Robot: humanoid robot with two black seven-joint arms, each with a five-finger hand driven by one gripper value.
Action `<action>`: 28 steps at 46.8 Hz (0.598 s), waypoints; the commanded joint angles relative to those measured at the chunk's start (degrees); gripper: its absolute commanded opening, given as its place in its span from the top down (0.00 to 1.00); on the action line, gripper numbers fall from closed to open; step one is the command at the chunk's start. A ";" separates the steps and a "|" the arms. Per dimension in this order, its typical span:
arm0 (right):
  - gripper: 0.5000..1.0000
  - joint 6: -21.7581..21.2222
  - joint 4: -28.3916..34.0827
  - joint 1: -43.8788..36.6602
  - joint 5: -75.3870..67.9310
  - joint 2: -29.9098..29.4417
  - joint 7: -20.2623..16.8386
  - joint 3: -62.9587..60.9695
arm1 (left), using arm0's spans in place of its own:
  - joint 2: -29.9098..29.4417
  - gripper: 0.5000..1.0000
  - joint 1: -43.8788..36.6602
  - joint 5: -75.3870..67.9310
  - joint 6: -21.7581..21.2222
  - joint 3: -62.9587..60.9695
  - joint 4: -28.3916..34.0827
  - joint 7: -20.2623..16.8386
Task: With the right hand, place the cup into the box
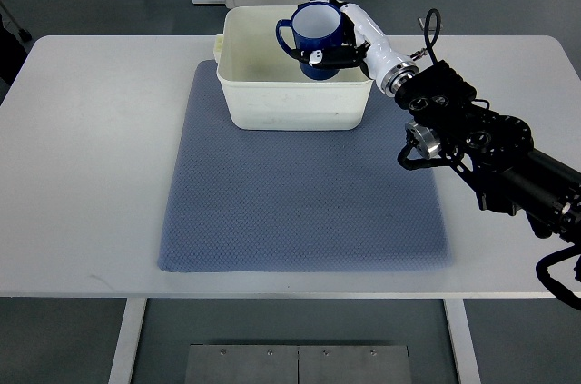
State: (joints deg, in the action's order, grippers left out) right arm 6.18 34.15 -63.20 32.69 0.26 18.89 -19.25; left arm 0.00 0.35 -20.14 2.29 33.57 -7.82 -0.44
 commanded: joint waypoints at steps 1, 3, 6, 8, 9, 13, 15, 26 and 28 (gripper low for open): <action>0.02 -0.03 0.13 0.36 0.00 0.00 0.00 0.00 | 0.00 0.00 0.00 -0.07 0.00 0.00 0.00 0.00; 0.01 -0.03 0.13 0.53 0.00 0.00 0.00 0.00 | 0.00 0.00 0.00 0.02 0.00 0.00 0.00 0.00; 0.00 -0.03 0.22 0.53 0.00 0.00 0.00 0.00 | 0.00 0.00 0.00 -0.07 0.00 0.00 0.00 0.00; 0.00 -0.03 0.22 0.53 0.00 0.00 0.00 0.00 | 0.00 0.00 0.00 -0.07 0.00 0.00 0.00 0.00; 0.00 -0.03 0.22 0.53 0.00 0.00 0.00 0.00 | 0.00 0.00 0.00 0.02 0.00 0.00 0.00 0.00; 0.00 -0.03 0.31 0.44 0.00 0.09 0.00 0.00 | 0.00 0.00 0.00 0.02 0.00 0.00 0.00 0.00; 0.00 -0.03 0.31 0.44 0.00 0.09 0.00 0.00 | 0.00 0.00 0.00 0.02 0.00 0.00 0.00 0.00; 0.00 -0.12 1.10 -0.79 -0.09 1.32 -0.08 -0.70 | 0.00 0.00 0.00 0.02 0.00 0.00 0.00 0.00; 0.00 -0.21 1.62 -0.87 -0.26 2.63 -0.08 -1.22 | 0.00 0.00 0.00 0.02 0.00 0.00 0.00 0.00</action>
State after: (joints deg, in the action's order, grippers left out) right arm 6.09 35.11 -63.91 32.61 1.35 18.89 -19.83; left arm 0.00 0.35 -20.15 2.29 33.57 -7.82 -0.44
